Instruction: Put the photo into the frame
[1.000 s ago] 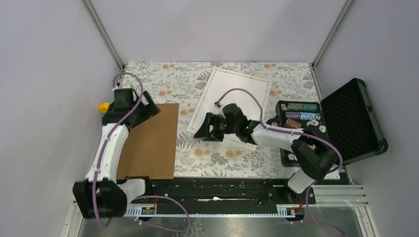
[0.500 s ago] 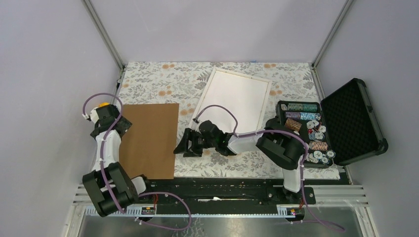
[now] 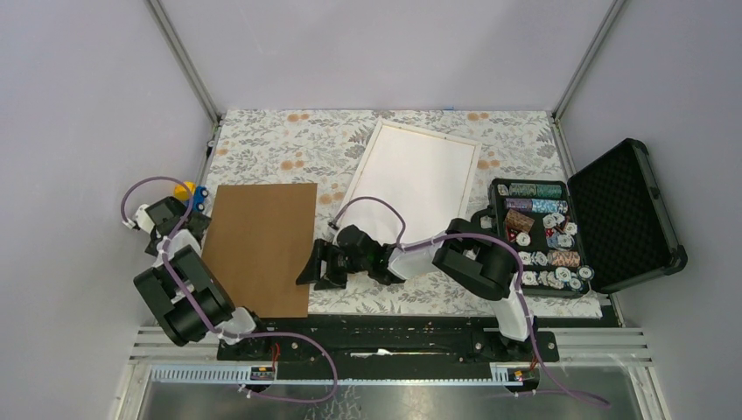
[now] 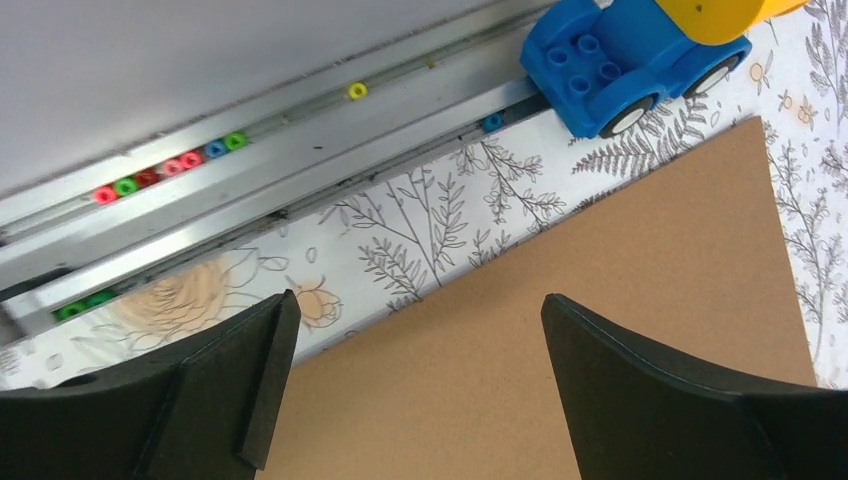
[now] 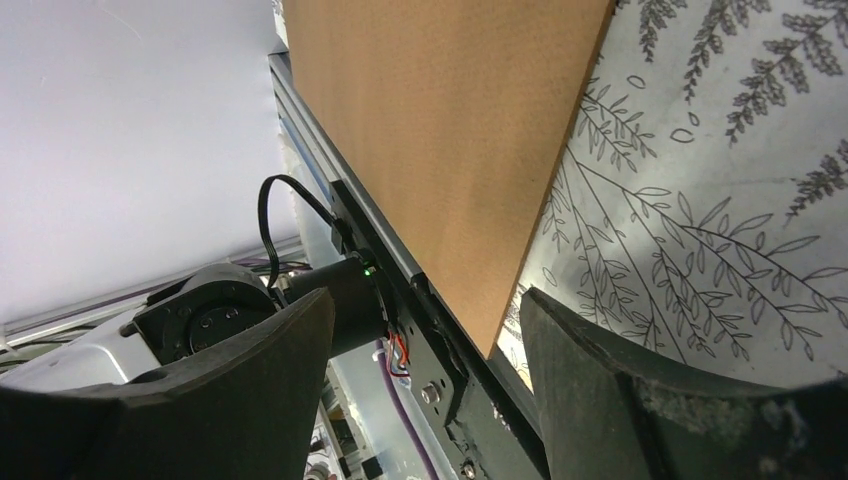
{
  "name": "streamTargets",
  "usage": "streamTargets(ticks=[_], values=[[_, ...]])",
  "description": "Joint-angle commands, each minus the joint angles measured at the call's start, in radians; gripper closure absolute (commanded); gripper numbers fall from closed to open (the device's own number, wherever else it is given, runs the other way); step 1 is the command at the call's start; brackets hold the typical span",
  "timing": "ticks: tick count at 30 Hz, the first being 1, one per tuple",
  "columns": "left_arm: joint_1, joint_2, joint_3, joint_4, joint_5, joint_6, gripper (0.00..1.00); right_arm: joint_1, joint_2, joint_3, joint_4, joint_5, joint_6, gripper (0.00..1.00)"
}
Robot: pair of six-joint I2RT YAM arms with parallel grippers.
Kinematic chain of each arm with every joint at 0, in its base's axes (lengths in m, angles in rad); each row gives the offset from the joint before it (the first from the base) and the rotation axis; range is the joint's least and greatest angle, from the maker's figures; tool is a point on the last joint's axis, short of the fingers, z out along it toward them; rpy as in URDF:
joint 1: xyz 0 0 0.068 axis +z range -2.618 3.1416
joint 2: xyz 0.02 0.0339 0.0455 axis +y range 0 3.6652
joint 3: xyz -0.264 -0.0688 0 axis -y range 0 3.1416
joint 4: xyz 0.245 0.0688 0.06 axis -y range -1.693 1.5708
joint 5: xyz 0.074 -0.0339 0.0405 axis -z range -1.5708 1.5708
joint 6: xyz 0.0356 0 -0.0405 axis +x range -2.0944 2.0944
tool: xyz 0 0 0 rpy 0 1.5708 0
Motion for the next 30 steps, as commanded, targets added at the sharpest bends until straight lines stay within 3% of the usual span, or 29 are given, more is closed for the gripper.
streamTargets(ticks=[1, 14, 25, 30], values=[[0.028, 0.061, -0.013, 0.153, 0.198, -0.020, 0.01, 0.001, 0.011, 0.039, 0.030, 0.030, 0.003, 0.24], [0.027, 0.173, -0.011, -0.010, 0.348, -0.079, 0.01, -0.001, 0.014, -0.018, 0.035, 0.105, 0.059, 0.24], [0.004, -0.025, -0.243, 0.045, 0.471, -0.212, 0.01, -0.023, -0.072, -0.178, 0.041, 0.166, 0.079, 0.24], [-0.005, -0.146, -0.236, -0.028, 0.471, -0.171, 0.01, -0.027, -0.197, -0.266, -0.034, 0.196, 0.044, 0.24]])
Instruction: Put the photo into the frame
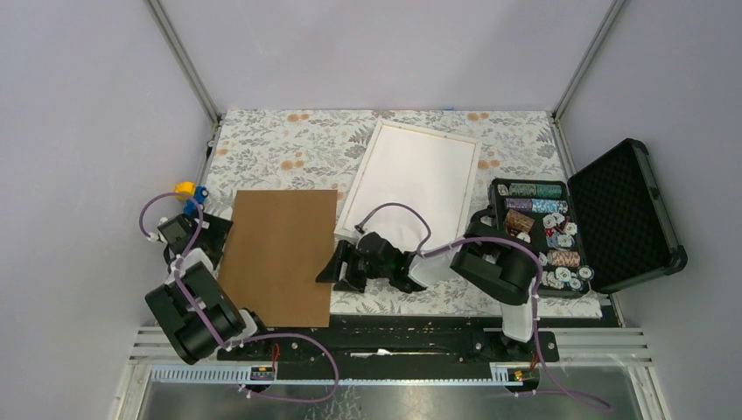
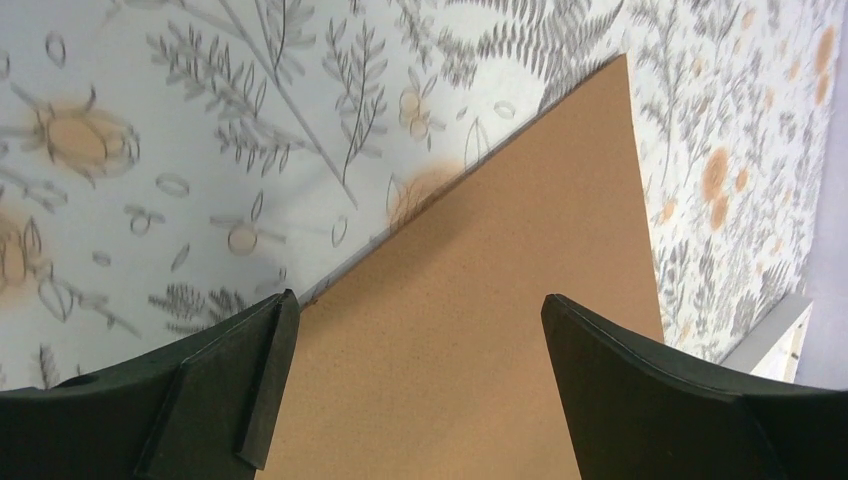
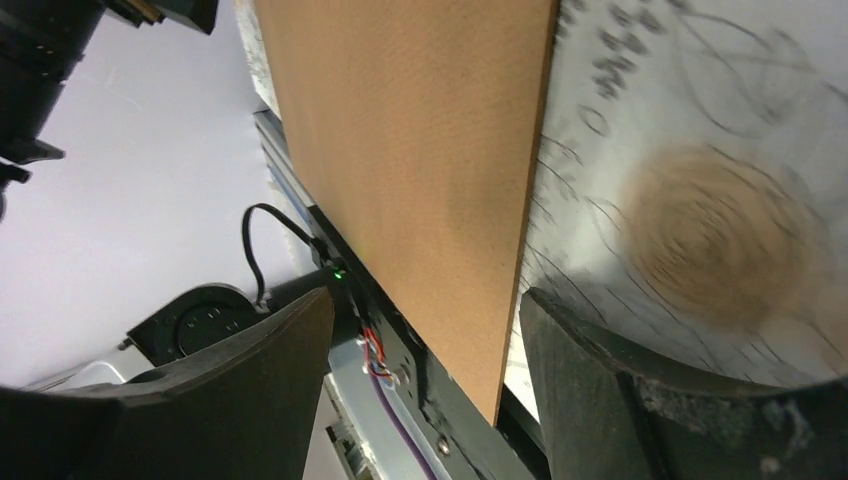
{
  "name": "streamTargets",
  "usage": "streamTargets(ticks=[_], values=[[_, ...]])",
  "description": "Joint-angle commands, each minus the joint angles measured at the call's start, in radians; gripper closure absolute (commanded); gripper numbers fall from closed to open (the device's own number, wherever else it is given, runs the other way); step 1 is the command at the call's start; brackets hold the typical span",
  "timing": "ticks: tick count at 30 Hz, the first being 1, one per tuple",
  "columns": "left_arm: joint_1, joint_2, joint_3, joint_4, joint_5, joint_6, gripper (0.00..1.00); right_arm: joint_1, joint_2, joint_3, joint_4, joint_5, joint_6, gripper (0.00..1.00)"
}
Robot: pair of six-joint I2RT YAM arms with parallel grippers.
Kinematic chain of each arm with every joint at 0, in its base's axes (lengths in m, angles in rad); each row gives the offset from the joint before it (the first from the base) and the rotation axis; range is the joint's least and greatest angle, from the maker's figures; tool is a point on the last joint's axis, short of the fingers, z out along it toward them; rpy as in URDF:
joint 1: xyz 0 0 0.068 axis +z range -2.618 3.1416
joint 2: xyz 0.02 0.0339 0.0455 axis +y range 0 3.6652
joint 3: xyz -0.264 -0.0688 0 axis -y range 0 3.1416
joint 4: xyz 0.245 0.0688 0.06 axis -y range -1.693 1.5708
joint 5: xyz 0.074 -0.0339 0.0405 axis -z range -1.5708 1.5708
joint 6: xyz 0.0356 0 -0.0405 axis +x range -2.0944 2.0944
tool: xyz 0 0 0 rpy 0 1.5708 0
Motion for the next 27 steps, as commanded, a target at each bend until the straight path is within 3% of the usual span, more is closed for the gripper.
streamTargets(ticks=[1, 6, 9, 12, 18, 27], values=[[-0.024, -0.097, -0.020, -0.218, 0.059, -0.001, 0.01, -0.009, -0.117, -0.072, -0.147, 0.072, -0.055, 0.24], [-0.123, -0.259, 0.036, -0.371, -0.071, -0.055, 0.01, 0.031, -0.195, -0.118, -0.219, 0.046, -0.051, 0.24], [-0.141, -0.310, 0.060, -0.383, -0.132, -0.056, 0.01, 0.094, -0.215, -0.119, -0.249, 0.077, -0.022, 0.24], [-0.142, -0.311, 0.072, -0.383, -0.130, -0.032, 0.01, 0.143, -0.211, -0.111, -0.272, 0.093, -0.002, 0.24], [-0.167, -0.310, 0.066, -0.332, -0.044, 0.008, 0.01, 0.234, -0.143, -0.142, -0.138, 0.166, 0.111, 0.33], [-0.301, -0.418, 0.091, -0.296, -0.044, 0.035, 0.01, 0.247, -0.063, -0.127, 0.001, 0.331, 0.128, 0.38]])
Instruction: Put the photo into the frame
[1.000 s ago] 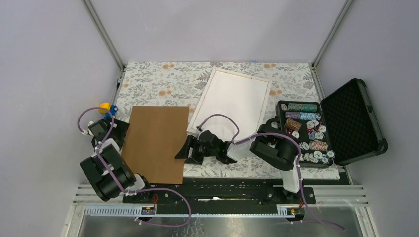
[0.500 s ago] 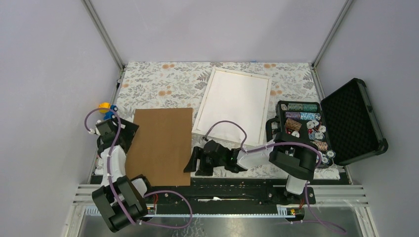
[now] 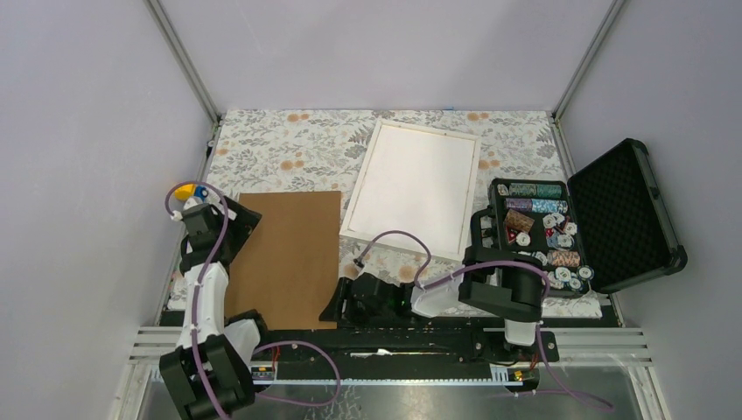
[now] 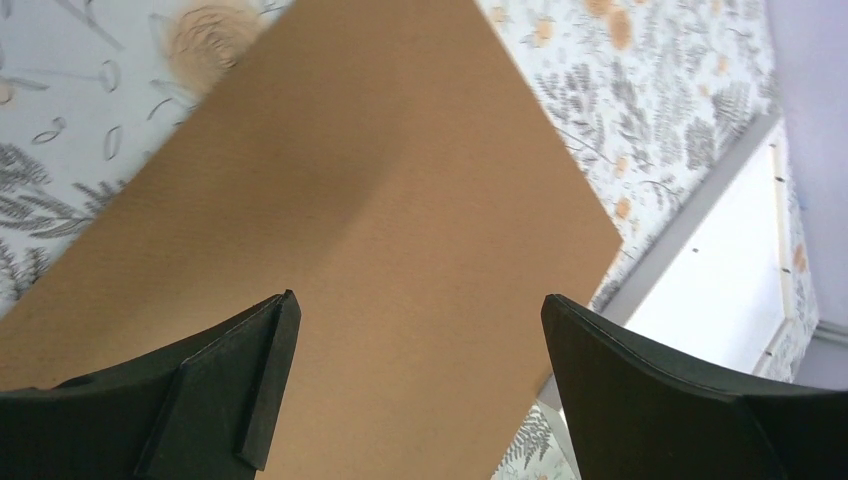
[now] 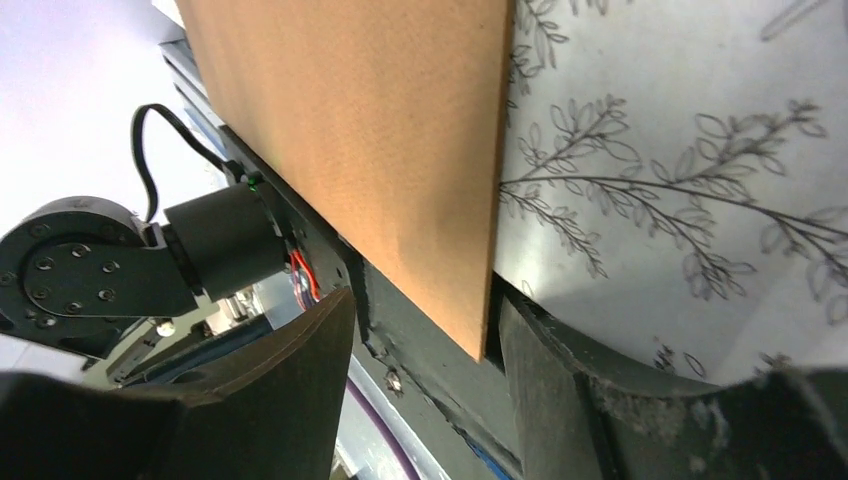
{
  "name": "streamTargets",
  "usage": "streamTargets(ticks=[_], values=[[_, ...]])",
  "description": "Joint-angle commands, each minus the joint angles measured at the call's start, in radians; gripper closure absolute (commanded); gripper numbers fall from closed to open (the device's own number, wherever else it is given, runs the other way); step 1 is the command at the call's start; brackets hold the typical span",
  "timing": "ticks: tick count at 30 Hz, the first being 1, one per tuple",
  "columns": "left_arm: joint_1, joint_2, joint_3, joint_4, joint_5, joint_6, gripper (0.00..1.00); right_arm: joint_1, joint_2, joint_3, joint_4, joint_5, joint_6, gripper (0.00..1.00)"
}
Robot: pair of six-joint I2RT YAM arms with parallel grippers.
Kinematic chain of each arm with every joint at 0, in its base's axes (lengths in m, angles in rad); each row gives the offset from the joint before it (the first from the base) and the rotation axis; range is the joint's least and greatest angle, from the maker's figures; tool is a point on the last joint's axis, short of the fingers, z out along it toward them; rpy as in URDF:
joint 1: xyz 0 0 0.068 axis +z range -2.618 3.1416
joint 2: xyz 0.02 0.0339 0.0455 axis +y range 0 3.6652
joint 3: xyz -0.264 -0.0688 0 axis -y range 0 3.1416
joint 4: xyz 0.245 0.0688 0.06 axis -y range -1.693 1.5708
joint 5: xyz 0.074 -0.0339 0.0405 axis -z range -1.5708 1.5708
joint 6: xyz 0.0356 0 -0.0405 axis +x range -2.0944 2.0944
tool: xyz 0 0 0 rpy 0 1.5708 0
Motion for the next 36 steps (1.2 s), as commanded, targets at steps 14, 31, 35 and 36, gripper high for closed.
streamTargets(ticks=[14, 31, 35, 36], values=[[-0.092, -0.052, 0.146, 0.055, 0.068, 0.119, 0.01, -0.041, -0.153, 0.021, 0.039, 0.120, -0.191, 1.00], [-0.302, 0.221, 0.146, 0.241, -0.020, -0.007, 0.01, -0.474, -0.749, -0.180, -0.492, -0.162, -0.510, 1.00], [-0.350, 0.256, 0.057, 0.307, -0.126, -0.092, 0.01, -0.556, -0.789, -0.279, -0.462, -0.230, -0.531, 1.00], [-0.359, 0.263, 0.026, 0.344, -0.137, -0.106, 0.01, -0.580, -0.788, -0.308, -0.425, -0.270, -0.532, 1.00]])
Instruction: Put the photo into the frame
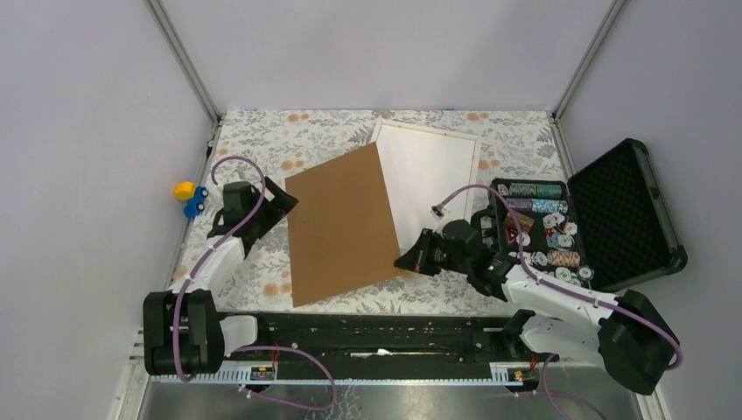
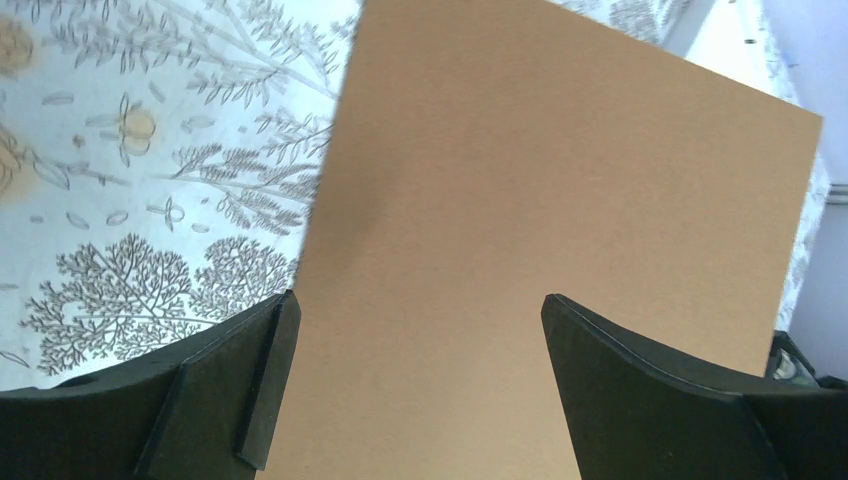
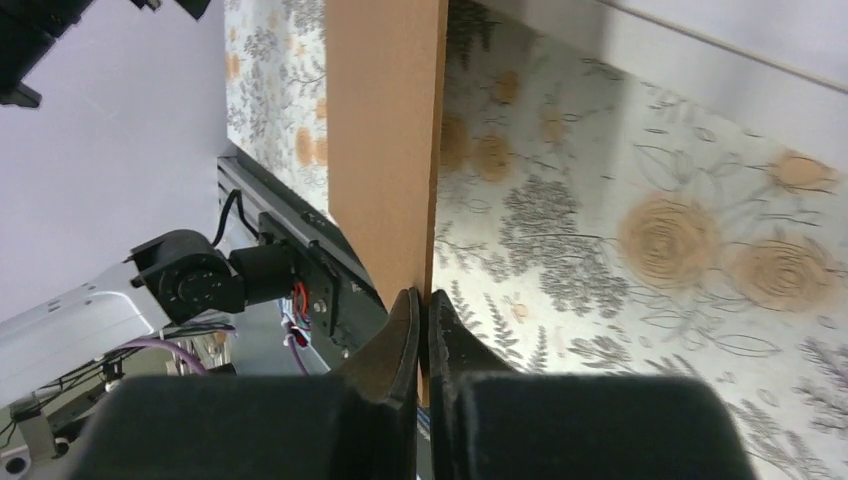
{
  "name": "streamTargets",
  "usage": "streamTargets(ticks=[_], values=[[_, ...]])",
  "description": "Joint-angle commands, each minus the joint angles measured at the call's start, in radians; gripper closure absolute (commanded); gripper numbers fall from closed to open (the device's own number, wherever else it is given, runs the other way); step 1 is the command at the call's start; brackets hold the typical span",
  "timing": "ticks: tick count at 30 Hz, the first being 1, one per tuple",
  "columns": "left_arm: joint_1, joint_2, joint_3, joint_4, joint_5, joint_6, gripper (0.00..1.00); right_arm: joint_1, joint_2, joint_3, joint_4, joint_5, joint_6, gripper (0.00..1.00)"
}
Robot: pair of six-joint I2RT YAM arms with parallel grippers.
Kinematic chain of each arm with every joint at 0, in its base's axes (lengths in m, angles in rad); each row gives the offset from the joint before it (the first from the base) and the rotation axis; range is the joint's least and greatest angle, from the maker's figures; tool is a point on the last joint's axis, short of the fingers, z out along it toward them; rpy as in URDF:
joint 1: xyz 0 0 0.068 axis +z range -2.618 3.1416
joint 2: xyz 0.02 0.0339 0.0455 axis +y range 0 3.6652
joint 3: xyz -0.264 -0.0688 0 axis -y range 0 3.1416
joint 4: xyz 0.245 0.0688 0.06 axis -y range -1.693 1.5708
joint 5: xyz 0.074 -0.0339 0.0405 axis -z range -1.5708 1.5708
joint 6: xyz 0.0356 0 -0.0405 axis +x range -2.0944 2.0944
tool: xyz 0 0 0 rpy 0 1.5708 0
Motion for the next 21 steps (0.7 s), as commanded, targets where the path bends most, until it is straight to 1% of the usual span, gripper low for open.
streamTargets(ticks=[1, 3, 5, 7, 8, 9, 10, 13, 15, 19, 21], values=[[-0.039, 0.029, -0.108, 0.171, -0.126, -0.102, 0.01, -0.091, -0.016, -0.102, 0.050, -0.140, -0.087, 1.00], [-0.049, 0.057, -0.134, 0.204, -0.128, -0.114, 0.01, -0.120, -0.006, -0.125, 0.092, -0.185, -0.085, 1.00], [-0.049, 0.098, -0.152, 0.237, -0.098, -0.132, 0.01, -0.140, 0.022, -0.130, 0.115, -0.230, -0.100, 0.92], [-0.049, 0.151, -0.161, 0.272, -0.056, -0.155, 0.01, -0.155, 0.059, -0.131, 0.150, -0.278, -0.105, 0.89], [-0.049, 0.180, -0.161, 0.279, -0.038, -0.163, 0.01, -0.163, 0.079, -0.129, 0.172, -0.302, -0.106, 0.86], [-0.049, 0.205, -0.163, 0.294, -0.018, -0.168, 0.01, -0.170, 0.099, -0.125, 0.198, -0.323, -0.106, 0.80], [-0.049, 0.228, -0.164, 0.304, 0.001, -0.174, 0.01, -0.176, 0.119, -0.121, 0.218, -0.344, -0.106, 0.76], [-0.049, 0.260, -0.174, 0.332, 0.045, -0.190, 0.01, -0.187, 0.173, -0.088, 0.252, -0.380, -0.118, 0.66], [-0.049, 0.255, -0.179, 0.337, 0.050, -0.193, 0.01, -0.190, 0.206, -0.055, 0.256, -0.401, -0.134, 0.55], [-0.049, 0.216, -0.177, 0.315, 0.028, -0.174, 0.01, -0.205, 0.276, 0.033, 0.257, -0.429, -0.165, 0.38], [-0.049, 0.203, -0.176, 0.310, 0.023, -0.165, 0.01, -0.209, 0.321, 0.083, 0.263, -0.442, -0.179, 0.33]])
